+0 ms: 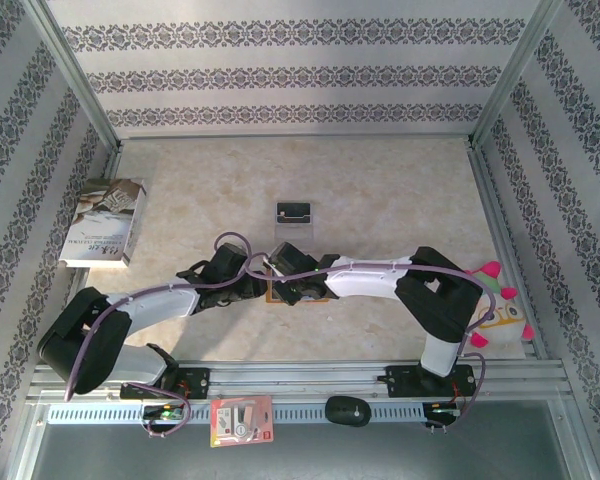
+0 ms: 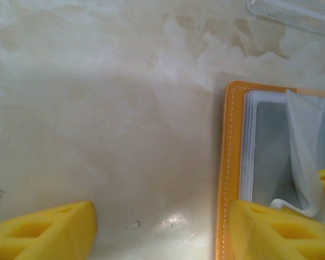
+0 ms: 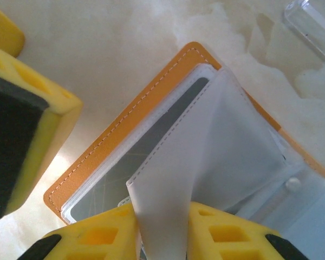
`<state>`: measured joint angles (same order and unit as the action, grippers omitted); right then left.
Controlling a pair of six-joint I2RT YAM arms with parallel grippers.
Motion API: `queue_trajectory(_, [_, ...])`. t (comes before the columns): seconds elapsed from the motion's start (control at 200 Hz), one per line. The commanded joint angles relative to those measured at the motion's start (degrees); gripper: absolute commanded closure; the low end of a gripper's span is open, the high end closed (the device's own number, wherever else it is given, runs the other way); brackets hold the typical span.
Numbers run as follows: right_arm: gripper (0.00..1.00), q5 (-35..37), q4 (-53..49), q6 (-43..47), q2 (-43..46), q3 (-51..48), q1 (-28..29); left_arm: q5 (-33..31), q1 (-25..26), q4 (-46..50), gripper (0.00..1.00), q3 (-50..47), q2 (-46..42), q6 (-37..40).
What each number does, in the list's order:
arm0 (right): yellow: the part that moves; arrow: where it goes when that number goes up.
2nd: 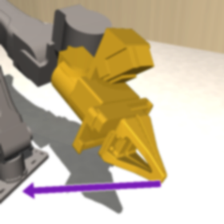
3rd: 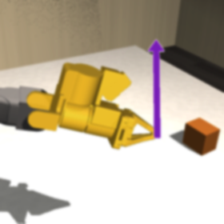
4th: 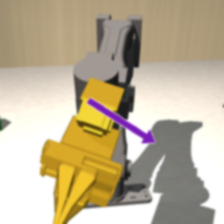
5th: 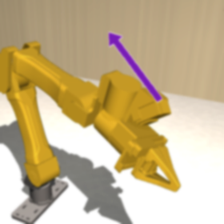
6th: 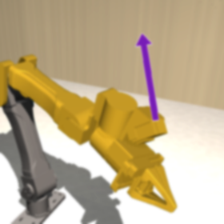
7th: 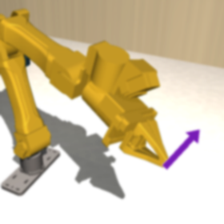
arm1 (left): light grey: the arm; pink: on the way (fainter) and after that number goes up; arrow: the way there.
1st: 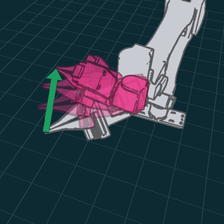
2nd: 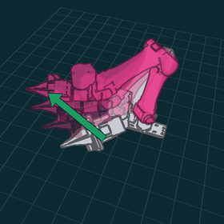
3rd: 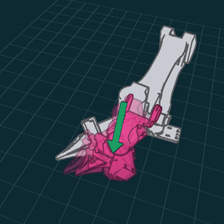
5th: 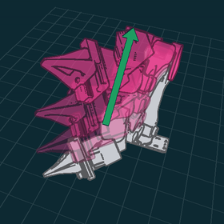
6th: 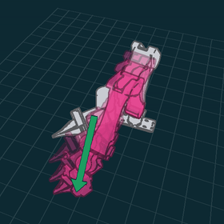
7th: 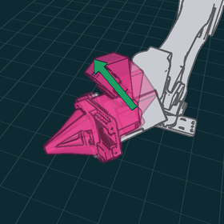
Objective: Take the credit cards out of the card holder
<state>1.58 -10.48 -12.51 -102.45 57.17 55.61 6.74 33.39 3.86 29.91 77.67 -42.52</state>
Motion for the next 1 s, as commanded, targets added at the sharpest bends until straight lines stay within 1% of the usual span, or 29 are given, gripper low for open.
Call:
queue_trajectory(0.0, [0.74, -1.9, 1.7, -2.0, 1.6, -1.9, -0.4, 0.9, 1.2, -5.5, 0.34, 1.3, 3.6, 0.0])
queue_trajectory(0.245, [0.76, -3.7, 6.3, -5.5, 4.1, -5.1, -1.7, 1.2, 3.0, -10.3, 0.33, 1.1, 6.2, -0.6])
queue_trajectory(0.335, [0.76, -6.1, 9.5, -7.3, 5.3, -6.9, -2.8, 1.5, 2.9, -14.1, 0.33, -0.6, 5.9, -2.2])
queue_trajectory(0.48, [0.77, -9.0, 12.1, -9.0, 5.5, -8.1, -4.1, 1.8, 3.0, -16.4, 0.34, -1.4, 5.7, -2.7])
queue_trajectory(0.675, [0.77, -12.0, 14.9, -11.3, 5.5, -9.3, -5.2, 0.5, 4.7, -14.5, 0.33, 0.9, 7.5, -1.3])
queue_trajectory(0.784, [0.77, -13.2, 16.2, -12.4, 5.3, -9.9, -5.4, -0.1, 4.7, -13.7, 0.34, 1.8, 8.9, -1.4])
queue_trajectory(0.994, [0.81, -13.5, 16.5, -13.0, 5.6, -10.3, -5.6, 0.7, 5.2, -14.0, 0.34, 3.8, 11.4, -0.7])
